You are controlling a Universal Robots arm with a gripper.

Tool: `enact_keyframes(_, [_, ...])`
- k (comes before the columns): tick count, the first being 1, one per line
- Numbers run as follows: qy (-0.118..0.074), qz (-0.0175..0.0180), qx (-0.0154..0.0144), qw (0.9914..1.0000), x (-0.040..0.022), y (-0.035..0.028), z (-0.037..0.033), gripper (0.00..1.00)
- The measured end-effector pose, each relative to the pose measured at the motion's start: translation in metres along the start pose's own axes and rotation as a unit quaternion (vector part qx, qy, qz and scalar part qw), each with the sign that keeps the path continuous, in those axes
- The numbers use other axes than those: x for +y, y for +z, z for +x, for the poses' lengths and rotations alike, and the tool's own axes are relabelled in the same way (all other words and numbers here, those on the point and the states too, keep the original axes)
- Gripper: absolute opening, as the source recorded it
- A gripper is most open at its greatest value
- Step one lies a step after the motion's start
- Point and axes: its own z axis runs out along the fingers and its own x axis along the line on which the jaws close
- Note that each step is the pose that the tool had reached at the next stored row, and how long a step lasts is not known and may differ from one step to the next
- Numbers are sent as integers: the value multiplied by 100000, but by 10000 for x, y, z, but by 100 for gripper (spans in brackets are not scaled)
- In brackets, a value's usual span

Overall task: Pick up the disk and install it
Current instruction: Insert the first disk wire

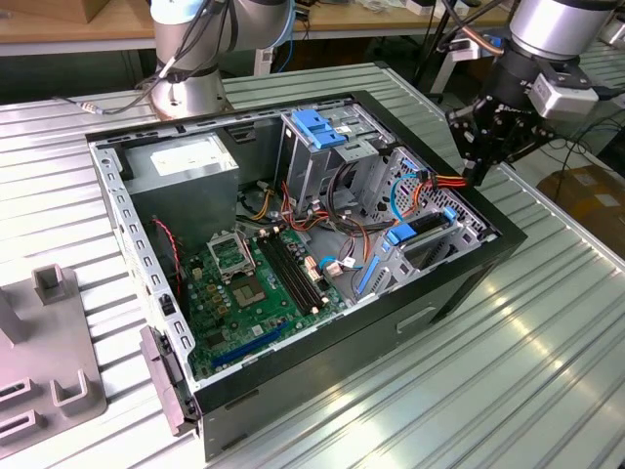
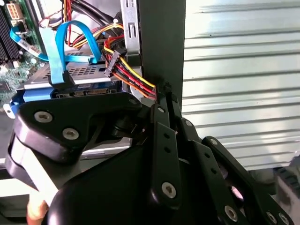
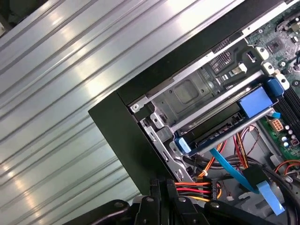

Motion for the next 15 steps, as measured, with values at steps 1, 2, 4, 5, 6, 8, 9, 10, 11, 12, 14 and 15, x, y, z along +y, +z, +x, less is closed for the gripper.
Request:
enact_keyframes(1, [605, -59, 15, 99998, 0, 1, 0, 16])
enact_keyframes(2, [1398, -147, 39, 99990, 0, 1, 0, 16])
enact_keyframes(4, [2386, -251, 69, 99971, 1, 1, -2, 16])
enact_keyframes(5, [2741, -289, 77, 99962, 2, 1, -4, 16])
enact_keyframes(6, [3267, -346, 94, 99946, 4, 0, -7, 16])
enact_keyframes(8, [4557, -482, 131, 99895, 12, -1, -17, 16])
enact_keyframes(9, [4935, -522, 140, 99877, 13, -1, -20, 16])
enact_keyframes(10, [5509, -584, 157, 99846, 15, -1, -23, 16])
enact_keyframes(11, [6267, -658, 176, 99801, 18, -1, -27, 16])
enact_keyframes(12, [6980, -738, 200, 99753, 21, -2, -31, 16])
enact_keyframes(14, [7773, -827, 230, 99694, 30, -4, -46, 16])
enact_keyframes(15, [7847, -837, 225, 99688, 53, -7, -77, 16])
